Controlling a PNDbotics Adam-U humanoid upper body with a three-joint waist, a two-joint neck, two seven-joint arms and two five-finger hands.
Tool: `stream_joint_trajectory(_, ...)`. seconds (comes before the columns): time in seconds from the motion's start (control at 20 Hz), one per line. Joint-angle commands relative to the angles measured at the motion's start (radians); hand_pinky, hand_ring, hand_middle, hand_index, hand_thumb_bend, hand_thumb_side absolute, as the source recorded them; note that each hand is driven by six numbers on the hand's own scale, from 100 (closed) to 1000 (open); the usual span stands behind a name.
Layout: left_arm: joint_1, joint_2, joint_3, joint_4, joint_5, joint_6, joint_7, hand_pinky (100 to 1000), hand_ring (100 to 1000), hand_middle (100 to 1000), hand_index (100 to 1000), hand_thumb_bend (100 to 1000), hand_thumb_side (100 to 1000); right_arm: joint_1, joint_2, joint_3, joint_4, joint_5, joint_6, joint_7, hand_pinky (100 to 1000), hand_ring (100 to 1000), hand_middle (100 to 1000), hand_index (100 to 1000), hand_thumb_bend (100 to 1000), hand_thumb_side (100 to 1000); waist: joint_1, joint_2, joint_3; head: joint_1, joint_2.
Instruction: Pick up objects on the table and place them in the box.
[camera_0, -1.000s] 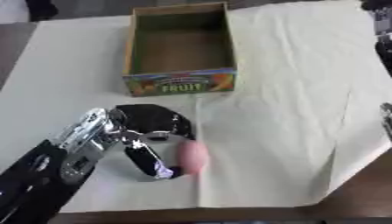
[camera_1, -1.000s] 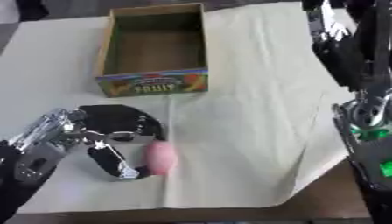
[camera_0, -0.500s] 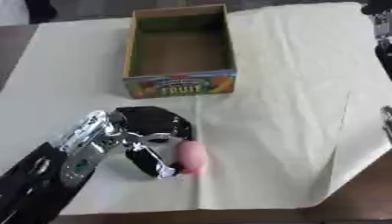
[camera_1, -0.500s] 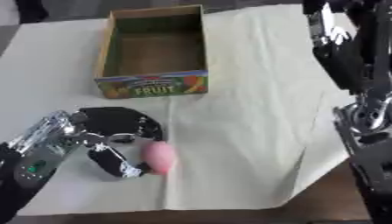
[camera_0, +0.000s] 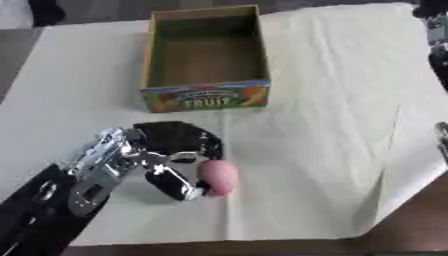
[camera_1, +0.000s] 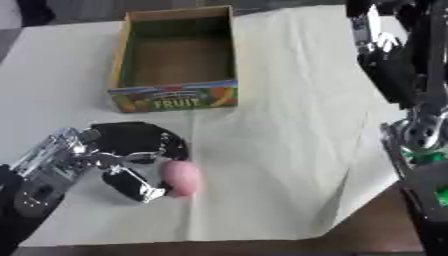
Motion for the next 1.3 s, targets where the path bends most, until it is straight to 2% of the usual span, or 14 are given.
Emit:
stream_joint_trajectory(0.05,-0.009,0.028,0.018,-0.040,0.018,0.010,0.005,796,825,746,732,100,390,-0.007,-0.010,-0.010,-0.019,-0.003,0.001,0.000,572,828,517,789,453,739,-0.005,-0.019,0.002,0.000,-0.016)
stream_joint_trajectory(0.7,-0.011,0.067,0.057,-0.129,0.072,0.034,0.020,794,821,743,705,100,377,-0.007,-0.008,-0.011,-0.019,-0.002,-0.001,-0.001,574,826,519,789,453,738,-0.007,-0.026,0.005,-0.001,-0.025)
stream_joint_trajectory(1.3,-0.046,0.166,0.148,-0.217,0.175,0.090,0.082,794,816,735,673,100,371,-0.013,-0.007,-0.008,-0.019,-0.003,-0.006,0.001,575,825,519,788,453,738,-0.004,-0.025,-0.005,0.005,-0.042)
